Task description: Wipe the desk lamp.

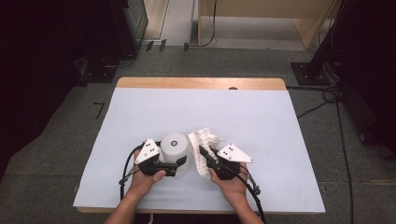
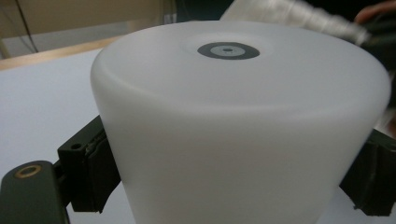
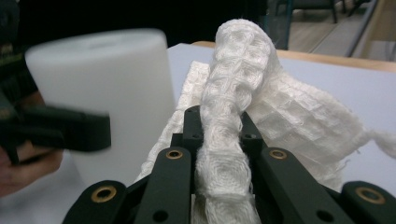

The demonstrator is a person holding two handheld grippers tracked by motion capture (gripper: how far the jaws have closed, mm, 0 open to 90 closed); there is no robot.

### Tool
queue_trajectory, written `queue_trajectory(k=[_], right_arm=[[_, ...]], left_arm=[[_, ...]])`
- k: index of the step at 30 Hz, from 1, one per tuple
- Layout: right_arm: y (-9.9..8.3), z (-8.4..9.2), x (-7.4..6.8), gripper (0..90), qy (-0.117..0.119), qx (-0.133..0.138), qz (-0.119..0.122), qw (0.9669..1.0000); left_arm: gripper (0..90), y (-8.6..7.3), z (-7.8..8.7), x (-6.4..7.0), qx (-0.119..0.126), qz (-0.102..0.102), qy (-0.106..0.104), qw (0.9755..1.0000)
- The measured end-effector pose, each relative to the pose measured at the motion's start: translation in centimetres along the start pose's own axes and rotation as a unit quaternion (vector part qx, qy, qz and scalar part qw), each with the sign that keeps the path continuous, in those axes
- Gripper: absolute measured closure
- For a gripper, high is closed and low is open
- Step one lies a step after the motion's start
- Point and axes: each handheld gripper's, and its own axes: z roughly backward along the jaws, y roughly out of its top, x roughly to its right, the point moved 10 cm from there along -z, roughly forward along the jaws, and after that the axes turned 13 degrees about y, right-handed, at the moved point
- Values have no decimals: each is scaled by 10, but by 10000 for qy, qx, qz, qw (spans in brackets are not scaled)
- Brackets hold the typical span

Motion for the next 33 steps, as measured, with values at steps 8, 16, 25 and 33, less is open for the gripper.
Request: queue_trajectory(k=[8,16,25,33], right_arm=[[12,16,20,797,-242,251,6,9994],[12,16,18,796,-195,228,24,9995],[12,17,20,795,-200,235,15,9995],[14,17,17,795,-165,253,28,9995]], left_arm=[[88,-11,-4,3,51,-261,164,9995],[44,-13,1,5,-17,-172,477,9987],[31,-15,2,9,-47,24,1355,9908],[87,-13,2,7,-139,65,1092,9939]])
